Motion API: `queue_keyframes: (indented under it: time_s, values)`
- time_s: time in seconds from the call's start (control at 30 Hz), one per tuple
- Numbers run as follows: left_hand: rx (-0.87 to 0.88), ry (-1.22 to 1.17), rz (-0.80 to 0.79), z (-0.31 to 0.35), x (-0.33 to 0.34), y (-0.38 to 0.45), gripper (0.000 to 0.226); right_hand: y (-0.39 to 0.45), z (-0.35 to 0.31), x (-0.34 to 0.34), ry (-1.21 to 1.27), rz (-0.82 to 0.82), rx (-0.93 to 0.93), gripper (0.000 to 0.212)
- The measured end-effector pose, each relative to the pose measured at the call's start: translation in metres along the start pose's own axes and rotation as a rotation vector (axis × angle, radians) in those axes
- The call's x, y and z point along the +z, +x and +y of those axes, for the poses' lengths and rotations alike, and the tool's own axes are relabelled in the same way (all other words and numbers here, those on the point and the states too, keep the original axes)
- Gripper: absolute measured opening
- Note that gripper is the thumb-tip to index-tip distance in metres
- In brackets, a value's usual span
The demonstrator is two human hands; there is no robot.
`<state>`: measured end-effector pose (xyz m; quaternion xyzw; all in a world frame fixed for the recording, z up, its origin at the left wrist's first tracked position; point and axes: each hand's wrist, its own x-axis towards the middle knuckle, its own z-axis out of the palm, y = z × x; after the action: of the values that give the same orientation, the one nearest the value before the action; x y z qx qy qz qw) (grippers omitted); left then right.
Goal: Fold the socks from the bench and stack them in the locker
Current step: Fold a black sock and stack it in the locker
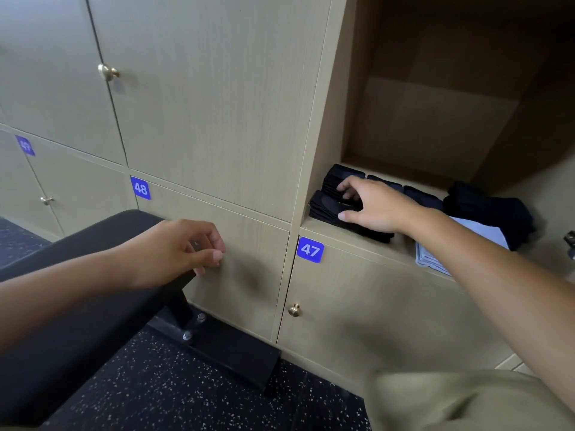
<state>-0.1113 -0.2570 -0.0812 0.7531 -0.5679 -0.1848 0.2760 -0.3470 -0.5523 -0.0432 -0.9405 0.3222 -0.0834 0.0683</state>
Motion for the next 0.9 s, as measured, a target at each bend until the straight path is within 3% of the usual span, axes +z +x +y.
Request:
queue_keyframes:
  time_s: [0.1, 0.23, 0.6, 0.9]
  values:
    - [-0.022, 0.023, -0.008, -0.005, -0.004, -0.003, 0.003, -0.015, -0.014, -0.004, 0.015, 0.065, -0.069, 0.025]
    - [-0.027, 0.032, -0.009, -0.010, -0.011, -0.008, 0.004, -0.042, -0.048, -0.009, 0.073, 0.074, -0.141, 0.012]
    - [-0.027, 0.181, 0.028, -0.007, -0.039, -0.039, 0.004, -0.089, -0.151, -0.003, 0.124, -0.039, -0.351, 0.019]
    - [-0.174, 0.253, 0.132, -0.026, -0.087, -0.121, 0.005, -0.082, -0.211, 0.022, 0.194, -0.101, -0.508, 0.019]
